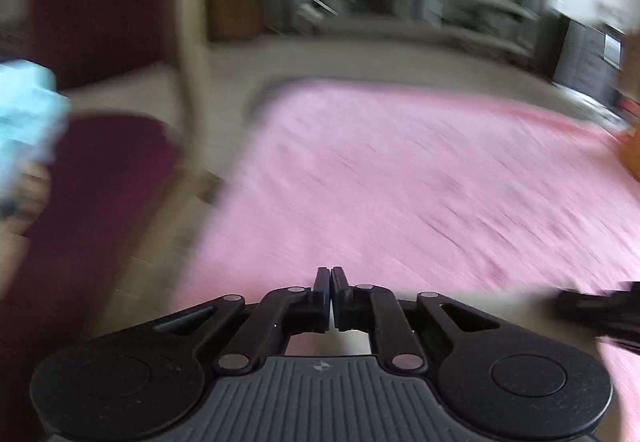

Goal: Fold clothes

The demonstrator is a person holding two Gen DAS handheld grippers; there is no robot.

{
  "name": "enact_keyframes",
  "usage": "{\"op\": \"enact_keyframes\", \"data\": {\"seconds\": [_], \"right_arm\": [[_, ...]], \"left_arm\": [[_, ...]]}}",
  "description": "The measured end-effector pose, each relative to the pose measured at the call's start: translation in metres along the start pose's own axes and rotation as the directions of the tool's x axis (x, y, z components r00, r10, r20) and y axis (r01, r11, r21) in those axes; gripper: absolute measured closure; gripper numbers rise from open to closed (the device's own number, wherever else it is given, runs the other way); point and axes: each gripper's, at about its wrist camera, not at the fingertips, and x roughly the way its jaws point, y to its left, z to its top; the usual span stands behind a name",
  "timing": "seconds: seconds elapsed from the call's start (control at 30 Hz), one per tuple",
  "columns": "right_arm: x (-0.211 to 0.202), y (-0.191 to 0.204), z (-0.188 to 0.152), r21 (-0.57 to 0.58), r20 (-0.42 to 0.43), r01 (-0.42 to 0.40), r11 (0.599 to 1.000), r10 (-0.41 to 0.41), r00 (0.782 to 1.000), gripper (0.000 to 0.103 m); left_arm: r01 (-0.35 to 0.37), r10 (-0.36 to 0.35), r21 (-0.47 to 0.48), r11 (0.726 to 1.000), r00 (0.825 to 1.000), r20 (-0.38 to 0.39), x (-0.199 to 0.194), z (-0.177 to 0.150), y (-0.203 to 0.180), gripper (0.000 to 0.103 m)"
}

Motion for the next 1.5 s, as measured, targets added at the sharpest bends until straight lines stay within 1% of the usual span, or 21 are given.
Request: {"op": "enact_keyframes", "data": {"seconds": [0.03, 0.07, 0.1, 0.13, 0.2, 0.27, 0.33, 0.5, 0.6, 0.73, 0.8, 0.9, 0.97, 1.07, 1.13, 1.17, 1.23, 1.27, 1.37, 1.47, 1.5], "right_arm": [[-0.01, -0.003, 0.003, 0.027, 0.079, 0.054, 0.998, -0.056, 0.995, 0.103], [-0.023, -0.003, 0.006, 0.058, 0.145, 0.117, 0.991, -0.124, 0.982, 0.103], [-0.036, 0.0, 0.01, 0.07, 0.184, 0.212, 0.975, -0.222, 0.958, 0.097], [-0.049, 0.004, 0.013, 0.06, 0.2, 0.291, 0.955, -0.297, 0.934, 0.095], [-0.077, 0.007, 0.014, 0.042, 0.199, 0.286, 0.957, -0.289, 0.937, 0.095], [-0.107, 0.01, 0.011, 0.02, 0.187, 0.283, 0.959, -0.281, 0.941, 0.095], [-0.14, 0.017, -0.002, -0.013, 0.168, 0.283, 0.959, -0.277, 0.946, 0.095], [-0.185, 0.034, -0.04, -0.085, 0.1, 0.257, 0.963, -0.249, 0.963, 0.095], [-0.182, 0.046, -0.067, -0.133, 0.062, 0.252, 0.959, -0.246, 0.967, 0.093], [-0.178, 0.057, -0.112, -0.218, 0.03, 0.241, 0.946, -0.24, 0.97, 0.089], [-0.173, 0.059, -0.133, -0.267, 0.004, 0.244, 0.932, -0.252, 0.968, 0.089], [-0.164, 0.064, -0.15, -0.323, -0.028, 0.23, 0.918, -0.252, 0.967, 0.089], [-0.158, 0.071, -0.16, -0.369, -0.036, 0.219, 0.903, -0.249, 0.968, 0.089], [-0.145, 0.076, -0.17, -0.42, -0.056, 0.214, 0.882, -0.26, 0.964, 0.089], [-0.137, 0.072, -0.171, -0.425, -0.035, 0.244, 0.872, -0.285, 0.958, 0.089], [-0.133, 0.069, -0.171, -0.422, -0.026, 0.262, 0.868, -0.3, 0.954, 0.089], [-0.126, 0.057, -0.169, -0.394, -0.049, 0.282, 0.875, -0.326, 0.944, 0.09], [-0.126, 0.052, -0.169, -0.376, -0.066, 0.277, 0.884, -0.323, 0.944, 0.092], [-0.133, 0.046, -0.17, -0.353, -0.114, 0.275, 0.895, -0.332, 0.936, 0.092], [-0.145, 0.047, -0.172, -0.343, -0.128, 0.272, 0.899, -0.332, 0.935, 0.092], [-0.149, 0.047, -0.172, -0.332, -0.131, 0.269, 0.904, -0.327, 0.936, 0.092]], "left_arm": [[-0.055, 0.056, -0.015, 0.998, 0.998, 0.037, -0.007, 0.002, 0.006, 0.096], [-0.11, 0.112, -0.032, 0.993, 0.991, 0.073, -0.013, 0.004, 0.012, 0.096], [-0.112, 0.116, -0.058, 0.992, 0.991, 0.065, -0.021, 0.003, 0.019, 0.096], [-0.111, 0.116, -0.085, 0.99, 0.992, 0.054, -0.029, 0.003, 0.027, 0.096], [-0.081, 0.083, -0.133, 0.988, 0.997, 0.008, -0.045, -0.004, 0.039, 0.095], [-0.031, 0.028, -0.164, 0.986, 0.999, -0.018, -0.064, -0.015, 0.047, 0.094], [-0.003, -0.002, -0.157, 0.988, 1.0, -0.031, -0.089, -0.032, 0.051, 0.093], [0.082, -0.088, -0.12, 0.989, 0.995, -0.051, -0.137, -0.081, 0.049, 0.093], [0.111, -0.118, -0.084, 0.99, 0.989, -0.089, -0.15, -0.101, 0.043, 0.089], [0.136, -0.141, -0.037, 0.99, 0.975, -0.174, -0.145, -0.117, 0.027, 0.086], [0.159, -0.153, 0.017, 0.987, 0.969, -0.194, -0.148, -0.126, 0.015, 0.085], [0.199, -0.178, 0.082, 0.977, 0.962, -0.206, -0.147, -0.13, 0.001, 0.083], [0.238, -0.211, 0.102, 0.966, 0.952, -0.222, -0.145, -0.133, -0.004, 0.085], [0.337, -0.3, 0.135, 0.932, 0.924, -0.236, -0.149, -0.137, -0.015, 0.085], [0.374, -0.326, 0.187, 0.908, 0.914, -0.243, -0.151, -0.142, -0.027, 0.085], [0.377, -0.323, 0.209, 0.902, 0.912, -0.251, -0.15, -0.145, -0.032, 0.086], [0.382, -0.315, 0.251, 0.889, 0.91, -0.269, -0.149, -0.15, -0.041, 0.088], [0.387, -0.315, 0.259, 0.885, 0.907, -0.28, -0.15, -0.151, -0.042, 0.089], [0.422, -0.341, 0.228, 0.878, 0.883, -0.322, -0.152, -0.154, -0.038, 0.089], [0.412, -0.349, 0.18, 0.893, 0.888, -0.3, -0.16, -0.155, -0.03, 0.088], [0.409, -0.353, 0.163, 0.898, 0.89, -0.289, -0.163, -0.155, -0.026, 0.085]]}}
